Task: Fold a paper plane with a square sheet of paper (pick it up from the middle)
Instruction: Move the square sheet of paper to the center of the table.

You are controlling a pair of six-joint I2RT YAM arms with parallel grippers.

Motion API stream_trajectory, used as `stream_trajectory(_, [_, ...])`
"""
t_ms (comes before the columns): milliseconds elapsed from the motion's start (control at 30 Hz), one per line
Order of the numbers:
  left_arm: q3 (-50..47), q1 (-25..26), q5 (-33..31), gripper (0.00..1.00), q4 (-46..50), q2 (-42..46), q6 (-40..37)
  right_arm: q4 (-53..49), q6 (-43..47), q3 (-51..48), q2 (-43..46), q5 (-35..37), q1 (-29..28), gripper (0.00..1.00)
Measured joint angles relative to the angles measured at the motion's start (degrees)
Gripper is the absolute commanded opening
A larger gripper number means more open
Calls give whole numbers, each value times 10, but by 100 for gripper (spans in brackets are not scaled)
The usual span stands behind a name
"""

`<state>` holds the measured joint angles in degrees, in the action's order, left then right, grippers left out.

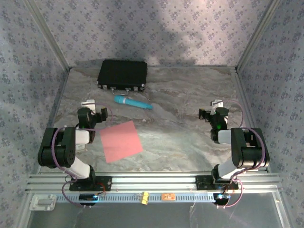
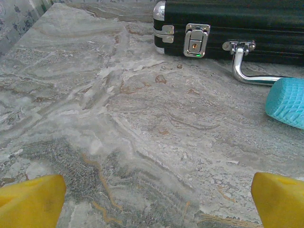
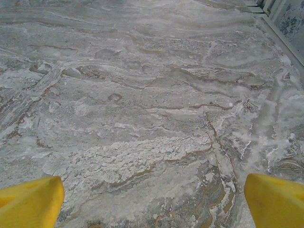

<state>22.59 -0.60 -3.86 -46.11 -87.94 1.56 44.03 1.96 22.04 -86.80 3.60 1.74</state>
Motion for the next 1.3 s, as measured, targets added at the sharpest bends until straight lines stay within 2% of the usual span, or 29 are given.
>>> stream_trajectory(1300, [0, -6, 21, 100, 0, 0, 0, 0, 0, 0, 0, -15, 1, 99])
